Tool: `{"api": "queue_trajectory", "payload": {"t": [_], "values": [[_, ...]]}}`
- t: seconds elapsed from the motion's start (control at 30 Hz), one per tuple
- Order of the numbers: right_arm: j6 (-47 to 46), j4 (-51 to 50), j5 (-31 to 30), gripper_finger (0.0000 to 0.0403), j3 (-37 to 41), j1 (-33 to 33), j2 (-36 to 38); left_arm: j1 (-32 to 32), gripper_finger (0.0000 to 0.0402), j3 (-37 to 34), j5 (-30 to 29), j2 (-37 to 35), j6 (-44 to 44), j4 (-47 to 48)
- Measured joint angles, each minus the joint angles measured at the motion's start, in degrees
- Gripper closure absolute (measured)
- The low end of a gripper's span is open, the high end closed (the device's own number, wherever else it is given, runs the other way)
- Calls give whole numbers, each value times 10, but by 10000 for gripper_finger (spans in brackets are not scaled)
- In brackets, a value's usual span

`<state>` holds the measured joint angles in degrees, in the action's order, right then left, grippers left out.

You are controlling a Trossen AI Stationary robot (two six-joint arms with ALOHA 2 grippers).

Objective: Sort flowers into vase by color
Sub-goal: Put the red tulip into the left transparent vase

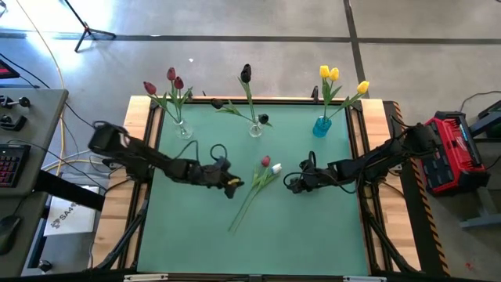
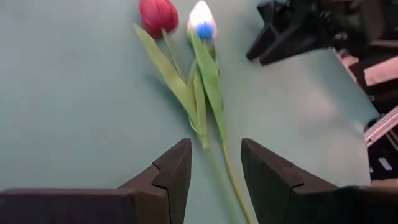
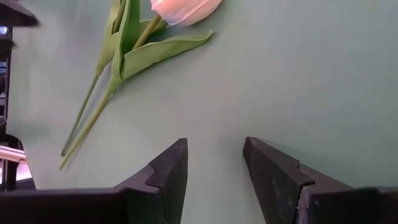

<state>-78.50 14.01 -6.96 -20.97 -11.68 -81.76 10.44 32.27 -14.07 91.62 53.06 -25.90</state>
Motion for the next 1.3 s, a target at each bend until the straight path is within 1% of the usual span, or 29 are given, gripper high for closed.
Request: {"api": "queue_trajectory", "payload": {"t": [0.23, 0.33, 0.47, 0.63, 0.8, 0.93, 1.1, 1.2, 1.3], "values": [[15, -2, 14, 247, 0, 0, 0, 4, 275, 86, 76, 118, -26, -9], [16, -4, 25, 247, 0, 0, 0, 6, 275, 117, 79, 160, -7, 14], [16, -4, 40, 247, 0, -4, 0, 5, 275, 152, 75, 190, 33, 59], [20, -5, 44, 247, 0, -17, 0, 6, 281, 170, 61, 200, 38, 97], [21, -7, 44, 247, 0, -28, 0, 6, 309, 189, 61, 186, 7, 122], [21, -8, 43, 247, 0, -30, 0, 4, 330, 195, 55, 160, -28, 159], [25, -9, 41, 247, 0, -30, 0, 4, 339, 196, 14, 125, -48, 213], [27, -10, 41, 247, 0, -30, 0, 4, 339, 196, -4, 123, -63, 209], [29, -11, 40, 247, 0, -30, 0, 4, 339, 198, -4, 136, -93, 184]]}}
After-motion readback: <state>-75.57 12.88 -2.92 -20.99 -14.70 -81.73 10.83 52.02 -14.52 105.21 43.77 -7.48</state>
